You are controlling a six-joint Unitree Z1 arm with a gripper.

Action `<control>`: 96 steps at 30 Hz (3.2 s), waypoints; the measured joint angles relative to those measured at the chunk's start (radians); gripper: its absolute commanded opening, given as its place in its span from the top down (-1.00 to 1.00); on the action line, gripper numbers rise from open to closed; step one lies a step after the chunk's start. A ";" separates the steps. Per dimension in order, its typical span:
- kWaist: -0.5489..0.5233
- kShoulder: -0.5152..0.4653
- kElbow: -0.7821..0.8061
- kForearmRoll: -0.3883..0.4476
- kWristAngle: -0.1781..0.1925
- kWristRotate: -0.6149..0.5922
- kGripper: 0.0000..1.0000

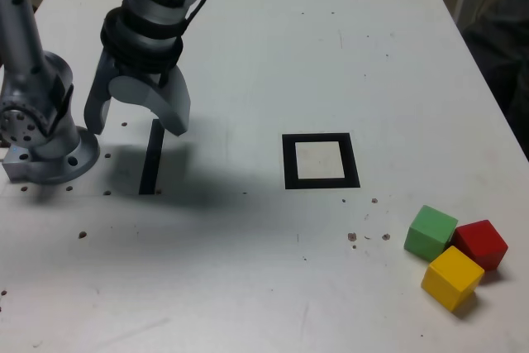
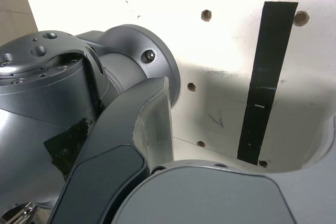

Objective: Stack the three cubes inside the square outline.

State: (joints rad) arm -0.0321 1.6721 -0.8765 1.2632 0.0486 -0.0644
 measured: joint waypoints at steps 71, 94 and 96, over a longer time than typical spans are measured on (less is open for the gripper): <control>-0.297 0.697 -1.600 0.362 0.135 1.005 -0.97; -0.350 0.950 -1.895 0.363 0.221 1.094 -0.94; -0.357 0.950 -1.899 0.363 0.222 1.084 -0.94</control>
State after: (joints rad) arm -0.3896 2.6226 -2.7756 1.6258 0.2703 1.0197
